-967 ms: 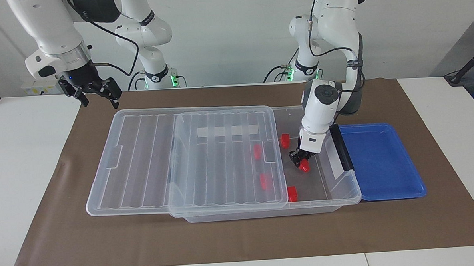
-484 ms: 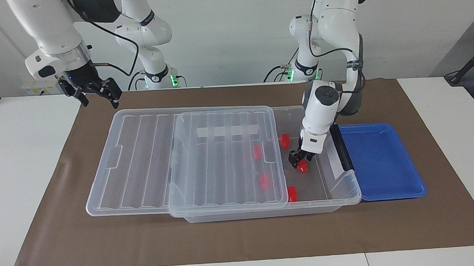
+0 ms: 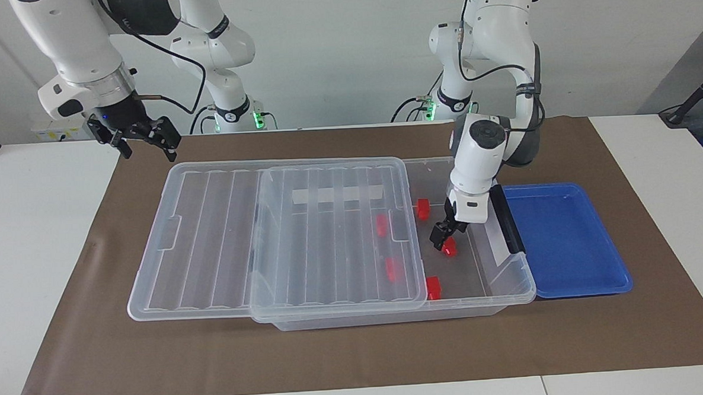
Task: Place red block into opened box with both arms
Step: 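Open the left gripper to drop the block, then withdraw it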
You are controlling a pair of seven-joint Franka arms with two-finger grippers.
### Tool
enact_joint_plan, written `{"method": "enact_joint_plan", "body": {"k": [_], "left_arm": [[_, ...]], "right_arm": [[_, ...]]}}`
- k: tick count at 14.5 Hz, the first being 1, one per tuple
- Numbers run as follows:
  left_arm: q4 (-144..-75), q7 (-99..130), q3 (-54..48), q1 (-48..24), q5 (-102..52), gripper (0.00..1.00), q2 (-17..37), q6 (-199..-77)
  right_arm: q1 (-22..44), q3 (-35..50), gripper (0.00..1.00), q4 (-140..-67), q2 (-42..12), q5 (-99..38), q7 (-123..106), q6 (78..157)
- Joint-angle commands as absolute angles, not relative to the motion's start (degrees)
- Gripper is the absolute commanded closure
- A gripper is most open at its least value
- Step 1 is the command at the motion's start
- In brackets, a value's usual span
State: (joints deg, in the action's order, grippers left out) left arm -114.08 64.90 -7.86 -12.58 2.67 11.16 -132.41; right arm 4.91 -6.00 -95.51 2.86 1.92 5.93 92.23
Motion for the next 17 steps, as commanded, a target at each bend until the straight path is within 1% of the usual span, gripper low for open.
{"method": "enact_joint_plan", "body": {"k": [1, 2, 3, 5, 6, 7, 9, 11, 13, 14, 15, 17], "left_arm": [[-113.7, 74.3, -7.6, -13.2, 3.8, 0.00, 8.4, -128.5], [-113.7, 78.4, -7.5, -13.3, 3.8, 0.00, 7.9, -128.4], [-113.6, 81.7, -7.6, -13.3, 3.8, 0.00, 7.6, -128.5], [-113.0, 86.5, -7.5, -13.2, 3.8, 0.00, 6.2, -128.2], [-112.1, 86.7, -7.4, -13.2, 3.8, 0.00, 4.8, -126.1], [-109.2, 86.5, -7.4, -12.7, 3.8, 0.00, 3.8, -122.2], [-103.0, 86.0, -7.0, -12.1, 3.8, 0.00, 2.0, -115.6], [-101.1, 84.1, -7.1, -9.1, 3.8, 0.00, -0.9, -112.4], [-101.3, 75.3, -7.0, -6.6, 3.8, 0.00, -3.3, -108.7], [-101.4, 68.1, -7.0, -5.8, 3.8, 0.00, -4.0, -106.8], [-101.4, 59.5, -6.9, -5.5, 3.8, 0.00, -4.6, -105.1], [-101.2, 40.4, -5.7, -2.9, 4.0, 0.00, -4.7, -101.2]], "right_arm": [[4.0, -6.3, 0.29, -97.8, 4.3, 1.7, 0.8, 94.7], [3.1, -6.3, 0.73, -97.9, 4.2, 1.8, -1.1, 94.9], [2.6, -6.3, 1.00, -98.0, 4.2, 2.6, -3.0, 95.3], [0.8, -6.3, 1.00, -98.7, 4.2, 2.9, -5.6, 97.4], [0.4, -6.3, 1.00, -99.6, 4.1, 2.9, -6.2, 98.9], [-1.0, -6.3, 1.00, -100.5, 4.0, 2.9, -8.9, 100.4], [-3.3, -6.3, 1.00, -103.3, 3.8, 2.9, -17.5, 106.1], [-4.7, -6.3, 1.00, -105.3, 2.9, 2.8, -21.2, 110.5], [-5.3, -6.3, 1.00, -105.6, 0.1, 2.4, -21.6, 113.4], [-5.8, -6.3, 1.00, -106.2, -1.1, 2.1, -22.0, 116.1], [-5.8, -6.2, 1.00, -106.5, -2.2, 1.8, -22.9, 118.0], [-5.6, -6.2, 1.00, -106.4, -4.2, -0.2, -23.2, 119.4]]}}
